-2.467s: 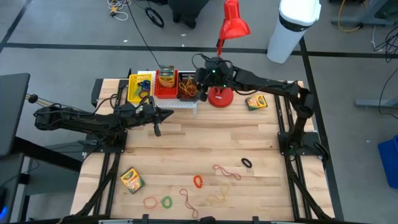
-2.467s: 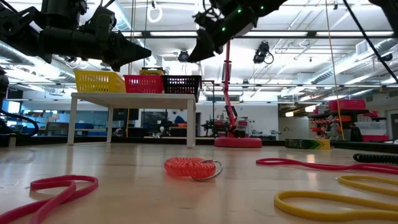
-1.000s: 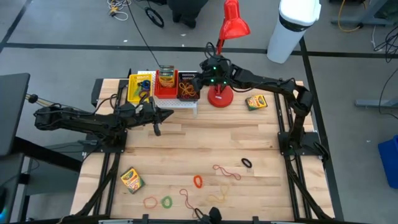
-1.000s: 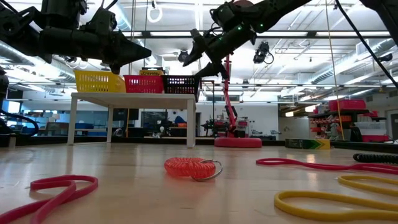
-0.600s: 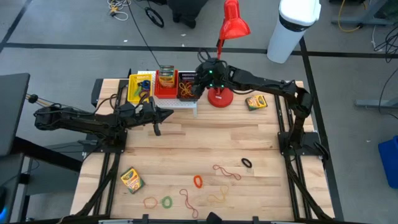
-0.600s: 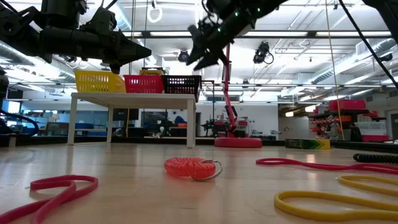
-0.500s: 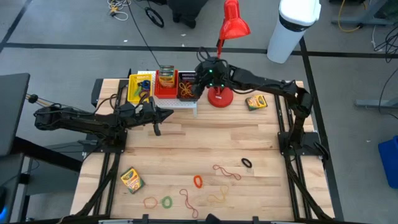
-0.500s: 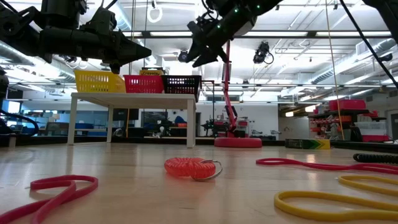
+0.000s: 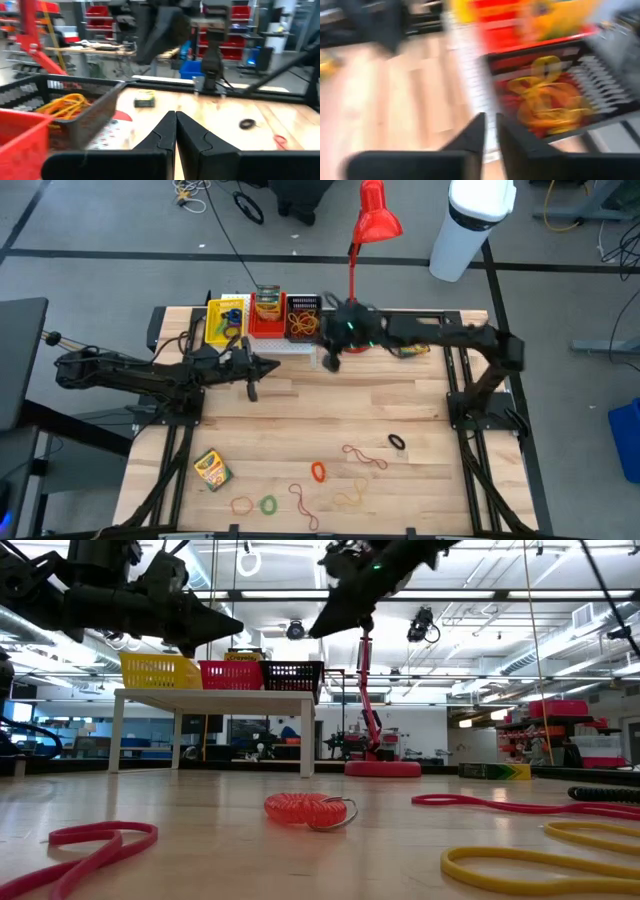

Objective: Pick & Place Office Desk Supplies
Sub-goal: Put the crayon box into the red bin on the shelf

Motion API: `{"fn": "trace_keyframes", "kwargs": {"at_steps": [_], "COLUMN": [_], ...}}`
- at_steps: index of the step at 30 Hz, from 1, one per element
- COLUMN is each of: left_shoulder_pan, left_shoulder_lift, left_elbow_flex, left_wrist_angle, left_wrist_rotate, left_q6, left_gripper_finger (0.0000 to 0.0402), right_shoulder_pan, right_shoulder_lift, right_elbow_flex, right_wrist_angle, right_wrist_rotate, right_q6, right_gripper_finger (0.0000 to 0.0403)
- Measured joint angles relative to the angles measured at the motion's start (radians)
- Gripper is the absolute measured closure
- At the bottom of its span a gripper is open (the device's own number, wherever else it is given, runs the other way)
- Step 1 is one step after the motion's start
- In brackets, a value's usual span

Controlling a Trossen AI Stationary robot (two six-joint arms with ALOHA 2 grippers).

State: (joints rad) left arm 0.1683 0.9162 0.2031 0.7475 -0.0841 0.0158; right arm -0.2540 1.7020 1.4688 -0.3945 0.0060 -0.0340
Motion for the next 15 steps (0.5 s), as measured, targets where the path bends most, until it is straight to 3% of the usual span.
{"fn": "trace_keyframes", "kwargs": {"at_steps": [2,8,12,15], "left_shoulder_pan": [-0.008,-0.039,-0.076,-0.126], "left_shoulder_lift": [0.015,0.093,0.163,0.183], "left_elbow_flex": [0.0,0.024,0.069,0.127], "left_wrist_angle": [-0.002,-0.006,-0.029,-0.151], "left_wrist_rotate": [0.021,0.055,0.005,-0.053], "left_q6": [-0.005,-0.006,-0.018,-0.034], "left_gripper_finger": [0.0391,0.0392,0.0394,0.0395], "right_shoulder_pan": [0.035,0.132,0.158,0.156], "right_shoulder_lift": [-0.074,-0.255,-0.311,-0.317], "right_elbow_flex": [-0.148,-0.571,-0.778,-0.872], "right_wrist_angle": [0.145,0.571,0.826,0.932], "right_wrist_rotate": [-0.029,0.078,0.114,0.116], "right_q6": [-0.001,0.066,0.108,0.113], "right_gripper_finger": [0.039,0.0376,0.0397,0.039]}}
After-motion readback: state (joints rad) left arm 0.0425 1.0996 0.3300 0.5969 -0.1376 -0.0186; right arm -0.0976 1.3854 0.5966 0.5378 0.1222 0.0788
